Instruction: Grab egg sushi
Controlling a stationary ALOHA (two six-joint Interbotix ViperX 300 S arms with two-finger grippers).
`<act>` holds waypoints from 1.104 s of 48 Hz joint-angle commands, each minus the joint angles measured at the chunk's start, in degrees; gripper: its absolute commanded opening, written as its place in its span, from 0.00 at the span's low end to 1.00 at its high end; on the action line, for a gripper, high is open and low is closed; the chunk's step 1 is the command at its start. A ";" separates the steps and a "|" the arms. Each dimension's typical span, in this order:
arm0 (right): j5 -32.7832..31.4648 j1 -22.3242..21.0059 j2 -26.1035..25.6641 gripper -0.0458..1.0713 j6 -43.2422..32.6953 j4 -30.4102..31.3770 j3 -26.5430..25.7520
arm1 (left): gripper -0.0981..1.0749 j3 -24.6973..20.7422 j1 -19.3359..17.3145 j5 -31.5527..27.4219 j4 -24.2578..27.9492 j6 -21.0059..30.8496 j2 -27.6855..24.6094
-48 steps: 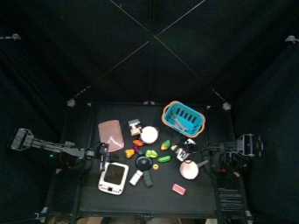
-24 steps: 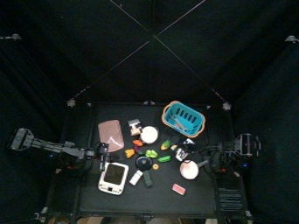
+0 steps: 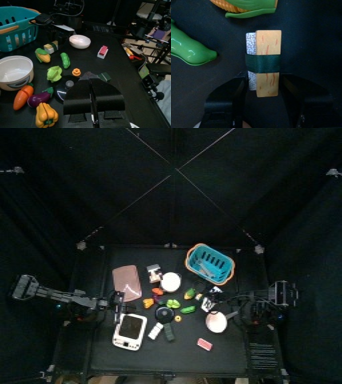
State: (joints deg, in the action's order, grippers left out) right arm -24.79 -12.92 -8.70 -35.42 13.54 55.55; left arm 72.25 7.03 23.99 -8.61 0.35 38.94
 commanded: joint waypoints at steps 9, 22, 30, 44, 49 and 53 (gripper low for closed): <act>0.18 0.62 -0.79 0.67 0.18 0.09 -1.49 | 0.12 -0.62 0.00 0.62 0.00 -0.09 -0.09; 0.09 1.23 -1.58 0.67 0.09 0.18 -2.02 | 0.12 -0.70 0.00 0.53 0.00 0.00 0.00; -0.35 1.58 -1.76 0.67 0.09 -0.09 -1.93 | 0.12 -0.70 0.00 0.62 0.00 0.00 -0.09; -0.35 2.29 -2.64 0.67 0.18 0.18 -2.64 | 0.12 -0.70 0.00 0.53 0.00 -0.09 0.00; -0.44 2.20 -2.64 0.67 0.26 0.18 -2.90 | 0.12 -0.62 0.00 0.62 0.09 0.00 0.00; -0.44 2.20 -2.64 0.67 0.18 -0.09 -3.16 | 0.12 -0.62 0.09 0.62 0.09 0.00 -0.09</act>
State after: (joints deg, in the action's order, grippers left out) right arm -25.31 -10.81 -9.84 -35.24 13.54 53.79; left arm 72.25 7.03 23.99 -8.53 0.44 39.02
